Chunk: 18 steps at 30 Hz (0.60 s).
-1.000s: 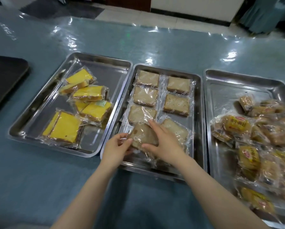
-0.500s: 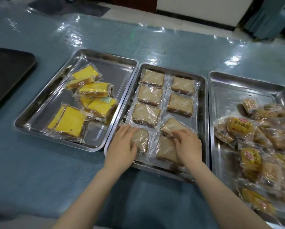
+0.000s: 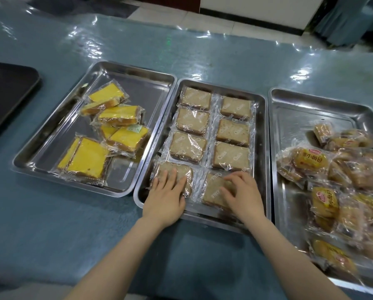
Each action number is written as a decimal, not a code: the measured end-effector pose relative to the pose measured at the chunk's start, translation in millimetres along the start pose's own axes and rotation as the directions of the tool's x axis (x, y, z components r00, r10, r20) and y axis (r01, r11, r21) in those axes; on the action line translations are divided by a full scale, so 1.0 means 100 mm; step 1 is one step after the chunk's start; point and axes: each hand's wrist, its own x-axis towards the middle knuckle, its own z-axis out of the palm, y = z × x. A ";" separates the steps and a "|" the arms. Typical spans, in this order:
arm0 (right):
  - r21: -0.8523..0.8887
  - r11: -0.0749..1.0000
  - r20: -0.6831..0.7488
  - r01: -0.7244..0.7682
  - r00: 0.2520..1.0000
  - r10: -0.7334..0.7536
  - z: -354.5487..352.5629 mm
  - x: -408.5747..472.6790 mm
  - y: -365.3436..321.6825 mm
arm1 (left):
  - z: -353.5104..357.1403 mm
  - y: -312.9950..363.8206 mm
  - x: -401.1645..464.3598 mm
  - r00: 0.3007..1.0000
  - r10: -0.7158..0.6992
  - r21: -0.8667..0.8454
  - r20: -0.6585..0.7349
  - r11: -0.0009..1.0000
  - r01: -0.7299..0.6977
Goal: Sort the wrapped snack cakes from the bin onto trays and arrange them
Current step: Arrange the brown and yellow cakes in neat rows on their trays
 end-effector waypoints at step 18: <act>-0.191 0.979 0.091 0.070 0.994 -0.053 0.02 -0.05 0.06 | -0.07 -0.02 0.00 0.999 0.014 -0.202 -0.051 0.979 -0.024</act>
